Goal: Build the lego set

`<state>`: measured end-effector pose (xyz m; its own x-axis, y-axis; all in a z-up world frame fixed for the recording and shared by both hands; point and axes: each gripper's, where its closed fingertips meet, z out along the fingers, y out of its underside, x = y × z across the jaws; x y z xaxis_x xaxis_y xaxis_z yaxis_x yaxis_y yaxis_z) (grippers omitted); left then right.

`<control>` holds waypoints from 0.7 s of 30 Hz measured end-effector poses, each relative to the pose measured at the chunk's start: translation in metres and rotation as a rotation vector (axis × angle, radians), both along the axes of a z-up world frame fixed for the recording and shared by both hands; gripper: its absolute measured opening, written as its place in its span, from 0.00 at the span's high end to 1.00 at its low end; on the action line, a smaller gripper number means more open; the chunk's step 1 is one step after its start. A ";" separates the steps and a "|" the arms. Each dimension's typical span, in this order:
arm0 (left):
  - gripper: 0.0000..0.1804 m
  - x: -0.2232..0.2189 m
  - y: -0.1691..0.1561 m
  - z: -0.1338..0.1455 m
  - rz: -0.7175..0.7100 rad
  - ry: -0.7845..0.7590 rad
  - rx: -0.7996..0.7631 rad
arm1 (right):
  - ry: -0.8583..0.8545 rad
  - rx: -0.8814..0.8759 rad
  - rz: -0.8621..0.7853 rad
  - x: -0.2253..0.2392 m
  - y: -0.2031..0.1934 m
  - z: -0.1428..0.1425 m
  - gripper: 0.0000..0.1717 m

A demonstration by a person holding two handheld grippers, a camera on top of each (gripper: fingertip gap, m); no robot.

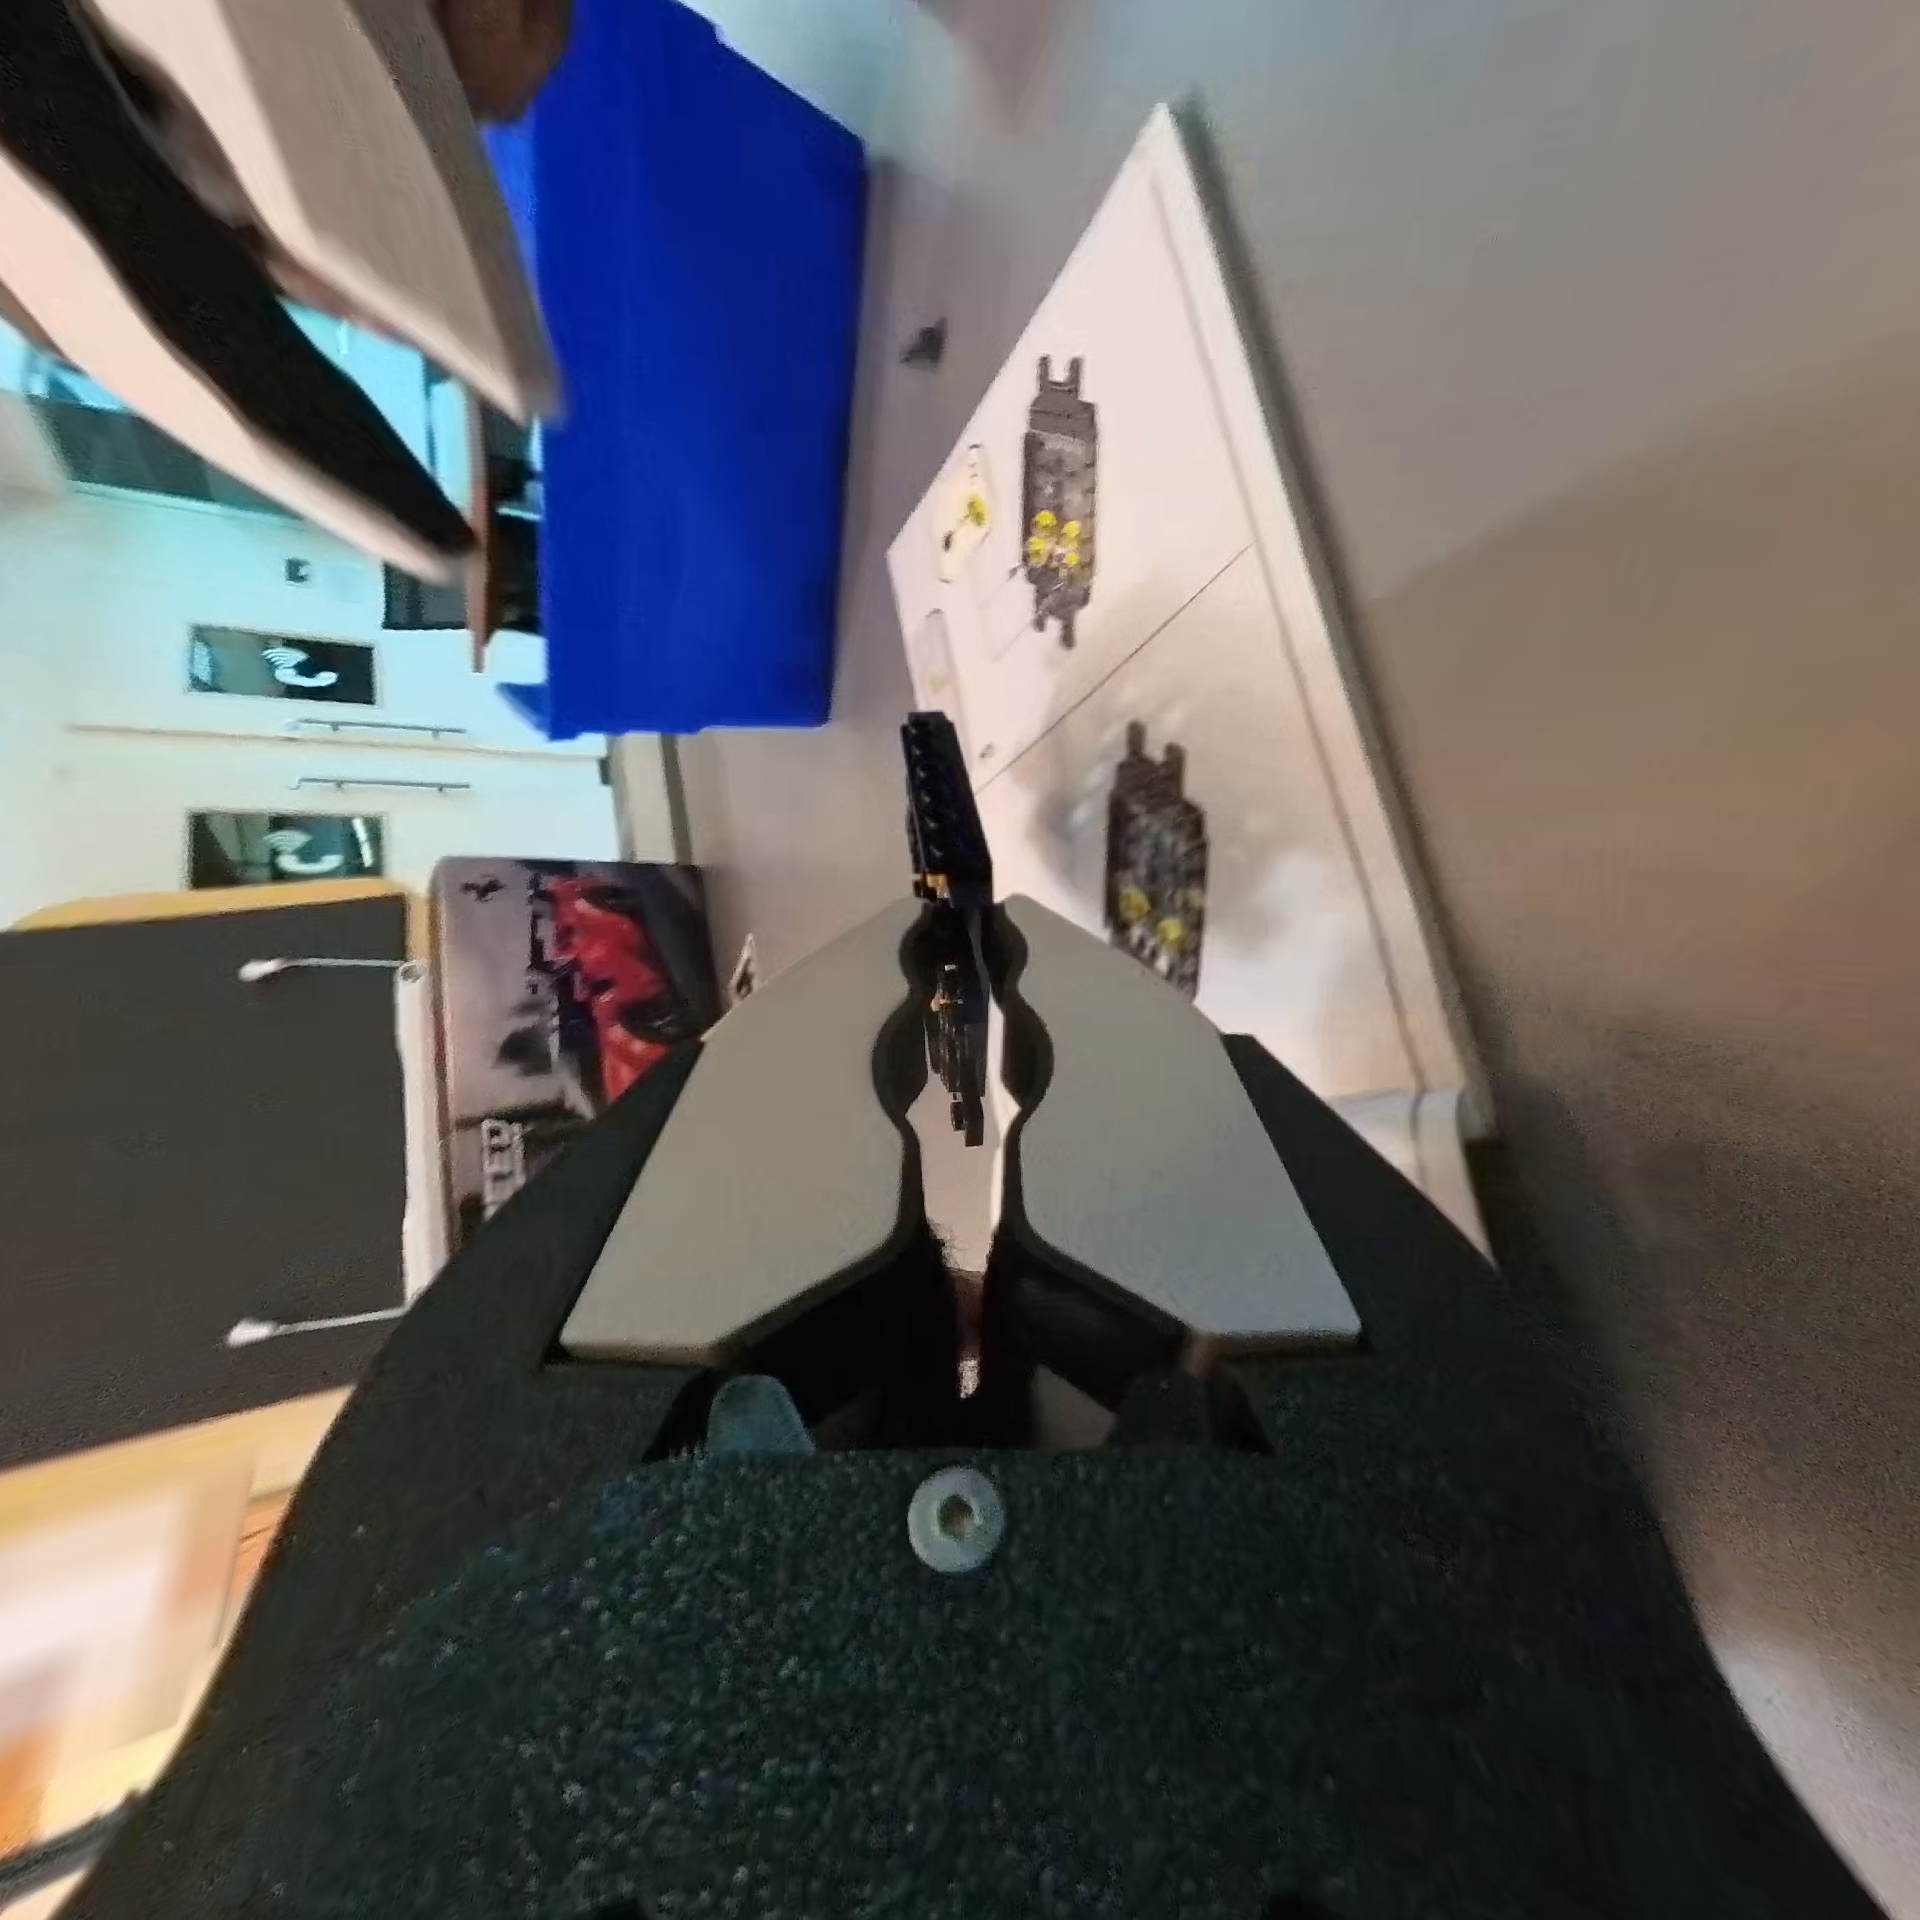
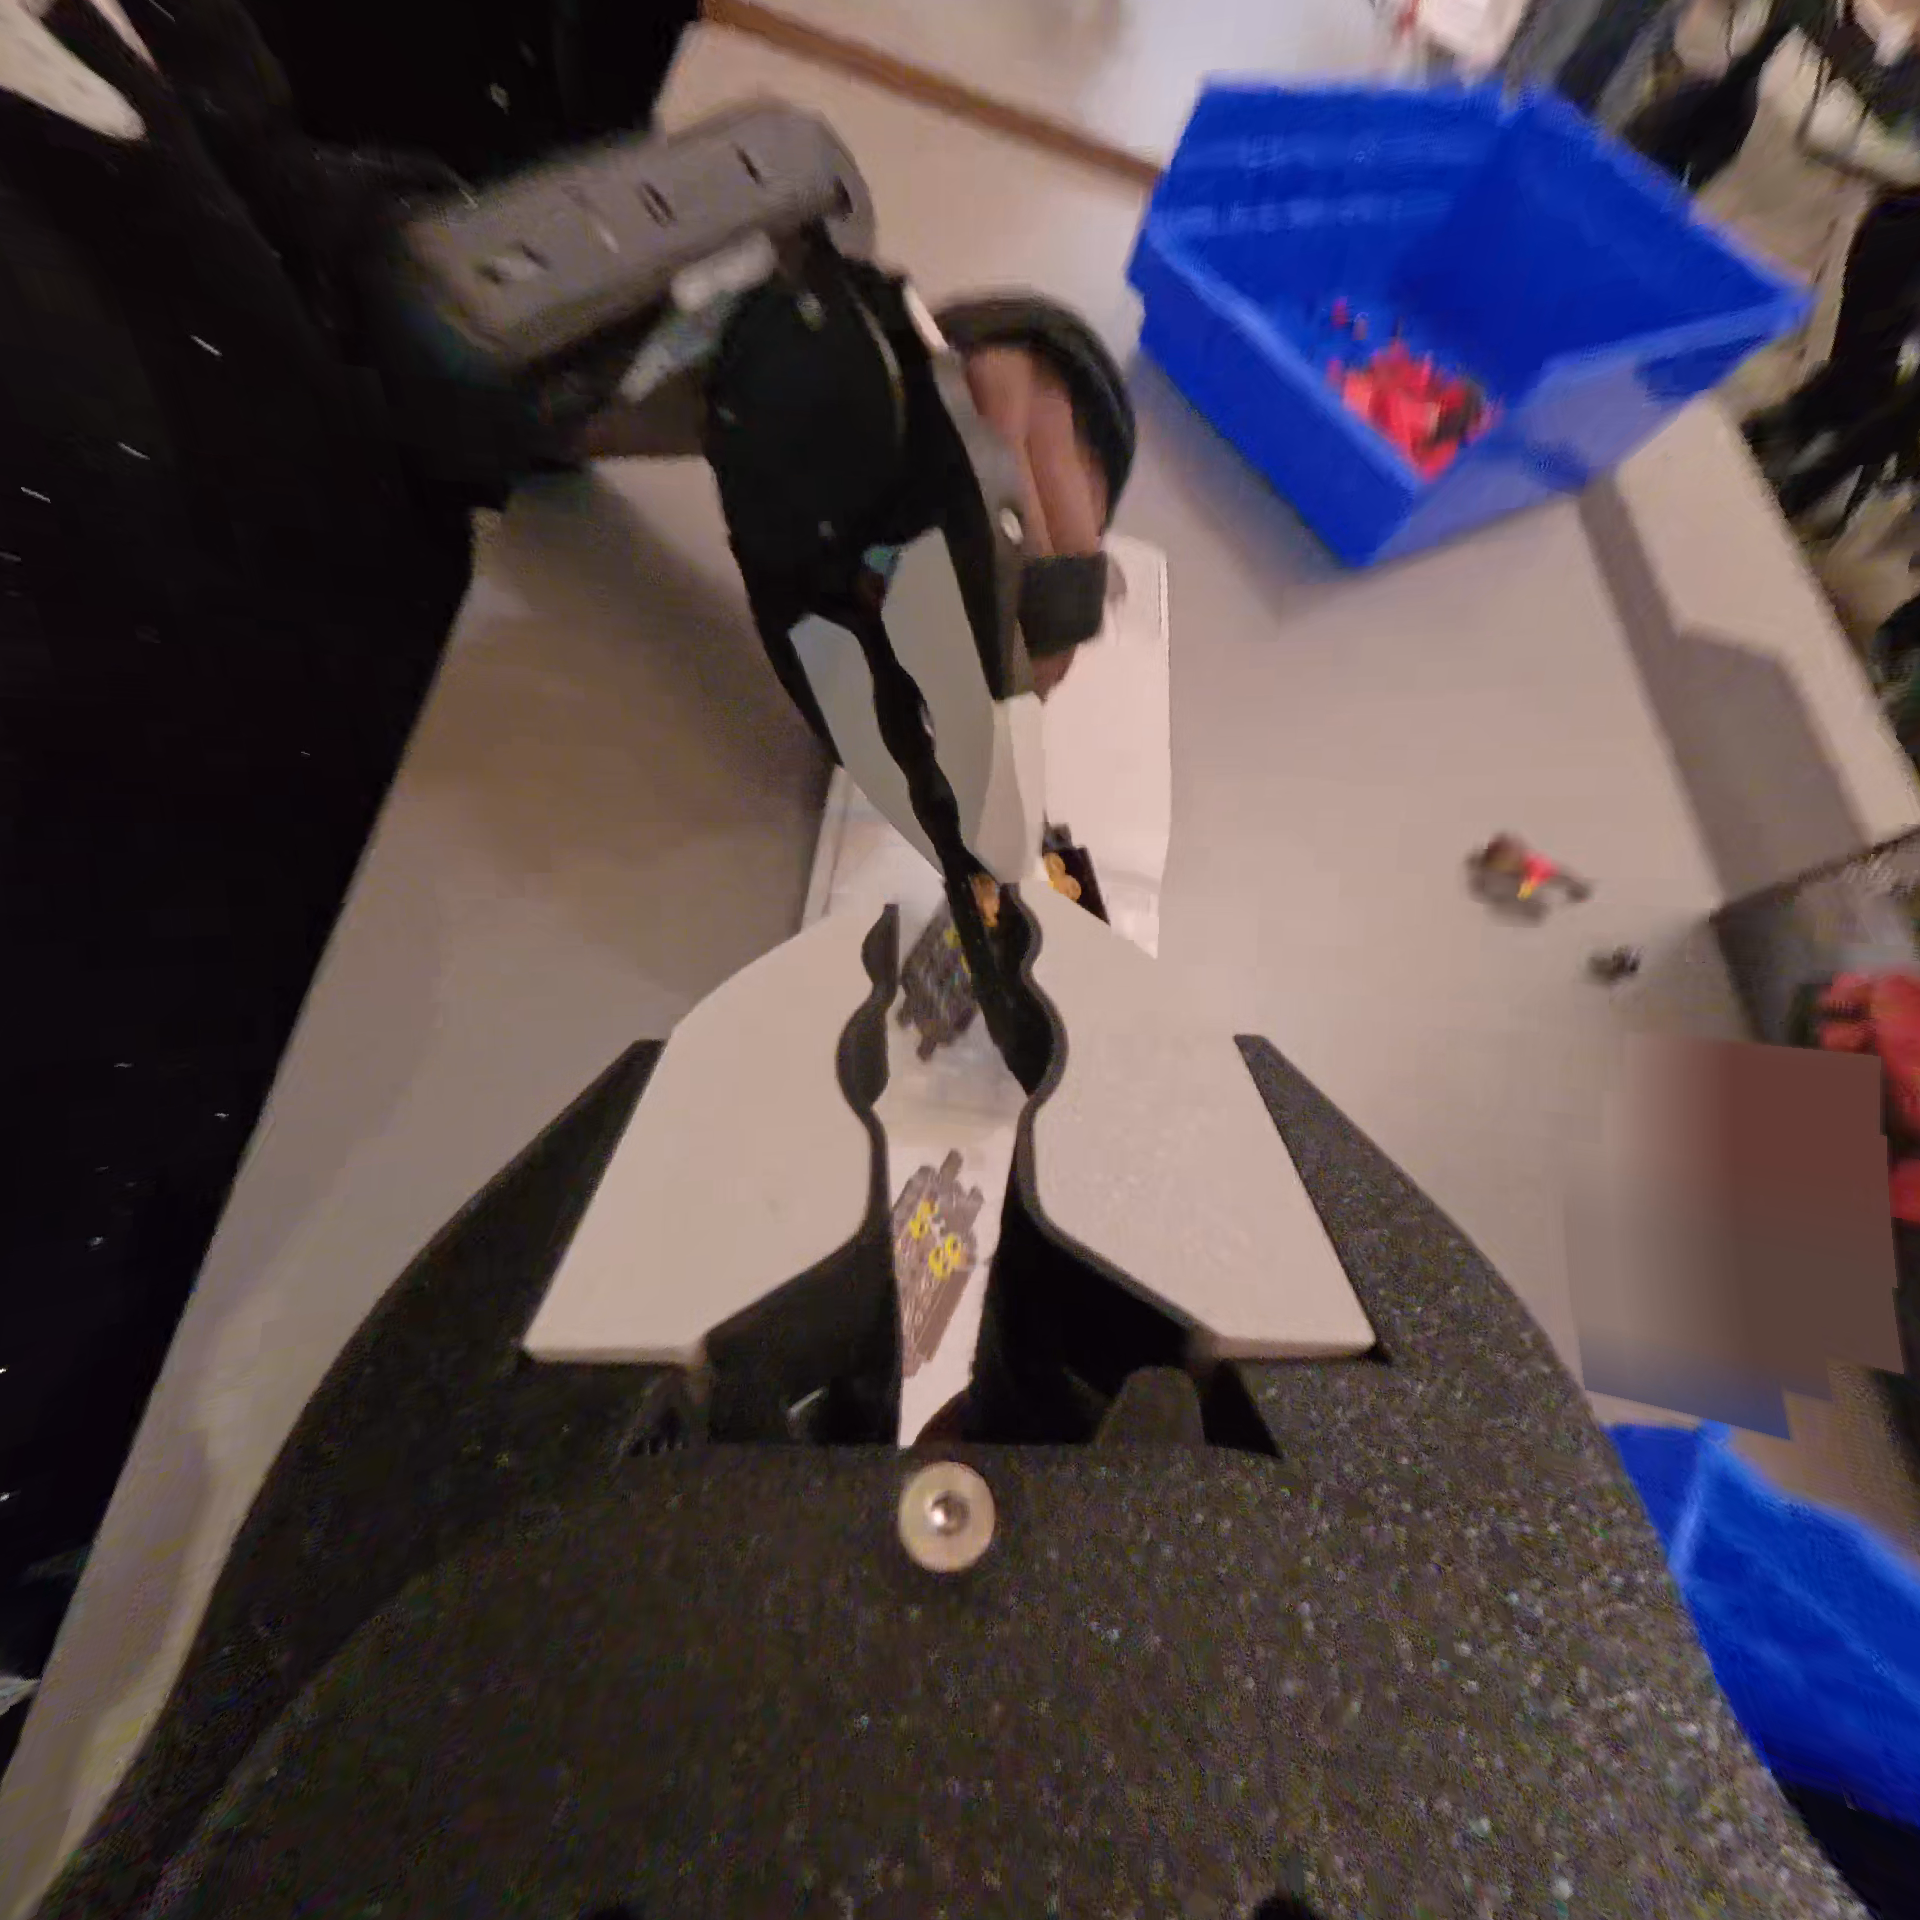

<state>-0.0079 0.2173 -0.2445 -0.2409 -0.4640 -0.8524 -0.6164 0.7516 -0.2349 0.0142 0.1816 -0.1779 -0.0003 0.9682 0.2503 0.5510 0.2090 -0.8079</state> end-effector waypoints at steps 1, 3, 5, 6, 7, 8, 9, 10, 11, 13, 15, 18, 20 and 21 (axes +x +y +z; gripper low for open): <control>0.96 0.004 -0.003 -0.006 -0.013 0.015 -0.017 | -0.032 -0.024 -0.023 0.001 0.005 -0.015 0.90; 0.95 0.010 -0.009 -0.016 -0.039 0.042 -0.050 | -0.084 -0.095 -0.028 -0.001 0.009 -0.041 0.93; 0.95 0.012 -0.013 -0.023 -0.060 0.065 -0.066 | -0.125 -0.125 -0.040 -0.002 0.018 -0.058 0.96; 0.95 0.011 -0.014 -0.027 -0.064 0.077 -0.075 | -0.132 -0.135 -0.035 -0.003 0.022 -0.062 0.97; 0.93 0.012 -0.016 -0.030 -0.067 0.091 -0.085 | -0.141 -0.162 -0.017 -0.004 0.022 -0.065 0.97; 0.92 0.011 -0.017 -0.034 -0.064 0.107 -0.100 | -0.164 -0.200 -0.002 -0.003 0.021 -0.071 0.97; 0.90 0.010 -0.017 -0.034 -0.059 0.098 -0.105 | -0.196 -0.221 -0.005 -0.003 0.023 -0.077 0.97; 0.89 0.010 -0.017 -0.034 -0.060 0.092 -0.110 | -0.225 -0.228 -0.004 -0.002 0.024 -0.083 0.97; 0.88 0.009 -0.018 -0.033 -0.059 0.088 -0.128 | -0.248 -0.230 0.002 -0.001 0.023 -0.088 0.97; 0.85 0.006 -0.020 -0.032 -0.054 0.068 -0.172 | -0.289 -0.224 -0.013 0.001 0.024 -0.094 0.97; 0.81 0.002 -0.023 -0.030 -0.049 0.053 -0.247 | -0.303 -0.226 -0.007 0.000 0.021 -0.096 0.97; 0.76 -0.007 -0.030 -0.030 -0.027 0.046 -0.420 | -0.319 -0.229 0.001 -0.002 0.016 -0.097 0.99; 0.76 -0.014 -0.030 -0.030 -0.009 0.043 -0.486 | -0.320 -0.225 0.021 -0.006 0.012 -0.095 1.00; 0.78 -0.015 -0.029 -0.028 -0.003 0.024 -0.500 | -0.326 -0.222 0.033 -0.010 0.010 -0.094 1.00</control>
